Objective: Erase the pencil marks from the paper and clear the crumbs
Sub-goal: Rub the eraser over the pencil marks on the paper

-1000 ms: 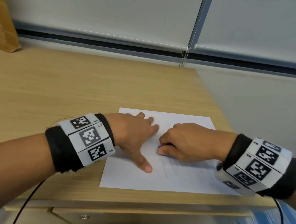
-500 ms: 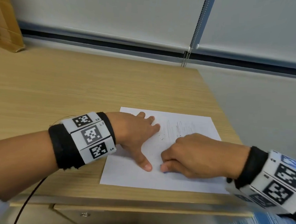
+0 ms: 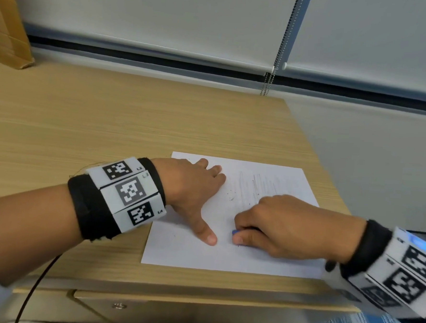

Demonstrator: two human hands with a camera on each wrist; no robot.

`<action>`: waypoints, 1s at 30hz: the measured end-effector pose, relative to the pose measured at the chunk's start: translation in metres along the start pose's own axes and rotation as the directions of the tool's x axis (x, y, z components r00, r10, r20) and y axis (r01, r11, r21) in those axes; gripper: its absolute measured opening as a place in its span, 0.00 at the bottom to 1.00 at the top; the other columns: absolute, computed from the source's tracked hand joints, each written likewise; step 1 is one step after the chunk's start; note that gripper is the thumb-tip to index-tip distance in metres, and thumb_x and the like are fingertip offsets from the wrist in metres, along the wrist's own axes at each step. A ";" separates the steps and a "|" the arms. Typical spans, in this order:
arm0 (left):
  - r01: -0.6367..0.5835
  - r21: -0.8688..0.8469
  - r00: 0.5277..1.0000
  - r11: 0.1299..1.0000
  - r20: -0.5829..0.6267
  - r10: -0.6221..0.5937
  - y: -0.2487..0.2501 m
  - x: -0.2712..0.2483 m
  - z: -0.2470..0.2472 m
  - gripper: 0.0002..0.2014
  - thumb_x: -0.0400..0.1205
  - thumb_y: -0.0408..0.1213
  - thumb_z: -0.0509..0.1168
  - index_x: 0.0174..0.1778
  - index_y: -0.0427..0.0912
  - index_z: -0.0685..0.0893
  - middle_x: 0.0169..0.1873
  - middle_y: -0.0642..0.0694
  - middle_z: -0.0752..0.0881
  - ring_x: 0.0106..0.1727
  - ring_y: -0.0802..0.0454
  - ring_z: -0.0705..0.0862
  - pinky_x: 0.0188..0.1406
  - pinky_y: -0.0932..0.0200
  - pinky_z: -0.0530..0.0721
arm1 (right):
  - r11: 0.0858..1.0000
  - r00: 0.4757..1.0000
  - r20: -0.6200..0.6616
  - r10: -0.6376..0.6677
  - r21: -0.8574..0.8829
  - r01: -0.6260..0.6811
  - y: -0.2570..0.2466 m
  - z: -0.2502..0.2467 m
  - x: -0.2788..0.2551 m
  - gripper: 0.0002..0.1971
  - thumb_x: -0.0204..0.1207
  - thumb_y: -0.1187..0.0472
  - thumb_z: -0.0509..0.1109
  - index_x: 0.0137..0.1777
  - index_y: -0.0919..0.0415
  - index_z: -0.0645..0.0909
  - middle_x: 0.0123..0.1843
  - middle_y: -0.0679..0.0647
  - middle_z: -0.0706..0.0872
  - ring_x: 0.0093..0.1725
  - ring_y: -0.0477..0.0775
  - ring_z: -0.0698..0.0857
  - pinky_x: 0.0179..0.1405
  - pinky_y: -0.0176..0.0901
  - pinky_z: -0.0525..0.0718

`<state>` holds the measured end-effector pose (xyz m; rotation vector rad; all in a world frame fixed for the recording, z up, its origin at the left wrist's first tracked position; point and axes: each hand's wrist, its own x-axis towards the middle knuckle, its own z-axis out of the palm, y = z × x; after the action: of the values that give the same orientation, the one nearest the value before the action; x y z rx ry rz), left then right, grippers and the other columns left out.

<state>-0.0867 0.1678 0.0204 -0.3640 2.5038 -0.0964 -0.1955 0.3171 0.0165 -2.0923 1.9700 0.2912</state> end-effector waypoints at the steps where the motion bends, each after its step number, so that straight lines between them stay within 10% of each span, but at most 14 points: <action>1: -0.001 0.001 1.000 1.000 0.001 0.001 -0.001 0.000 0.000 0.65 0.64 0.75 0.67 0.85 0.46 0.38 0.85 0.51 0.38 0.85 0.46 0.41 0.80 0.41 0.59 | 1.000 1.000 0.023 -0.016 0.017 0.015 -0.003 0.001 -0.005 0.18 0.83 0.41 0.55 0.39 0.52 0.73 0.27 0.46 0.74 0.28 0.49 0.72 0.31 0.43 0.68; 16: -0.014 0.055 0.999 0.998 -0.030 0.015 -0.002 0.003 -0.004 0.68 0.60 0.78 0.67 0.85 0.42 0.43 0.85 0.45 0.45 0.85 0.44 0.46 0.78 0.42 0.63 | 0.999 0.983 0.183 -0.032 0.022 0.028 -0.009 -0.016 -0.001 0.18 0.82 0.41 0.58 0.41 0.54 0.77 0.30 0.47 0.77 0.32 0.51 0.76 0.38 0.47 0.76; 25: 0.009 0.053 1.000 0.999 0.005 -0.009 -0.001 -0.001 -0.004 0.68 0.63 0.77 0.65 0.85 0.41 0.35 0.85 0.46 0.39 0.85 0.47 0.41 0.79 0.43 0.58 | 0.989 0.989 -0.032 0.146 -0.033 -0.147 0.056 -0.036 0.078 0.20 0.83 0.44 0.58 0.39 0.58 0.79 0.33 0.49 0.80 0.32 0.50 0.77 0.37 0.50 0.79; 30: 0.006 0.007 1.000 1.000 0.014 -0.006 -0.005 0.001 -0.003 0.70 0.61 0.77 0.67 0.84 0.42 0.33 0.84 0.48 0.35 0.85 0.49 0.40 0.80 0.44 0.56 | 0.997 0.998 0.059 0.021 0.067 -0.025 0.050 -0.025 0.061 0.20 0.83 0.45 0.59 0.36 0.58 0.77 0.29 0.50 0.79 0.29 0.51 0.75 0.34 0.49 0.76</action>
<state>-0.0880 0.1630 0.0225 -0.3679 2.4884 -0.1050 -0.2416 0.2492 0.0184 -1.9977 1.9445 0.2819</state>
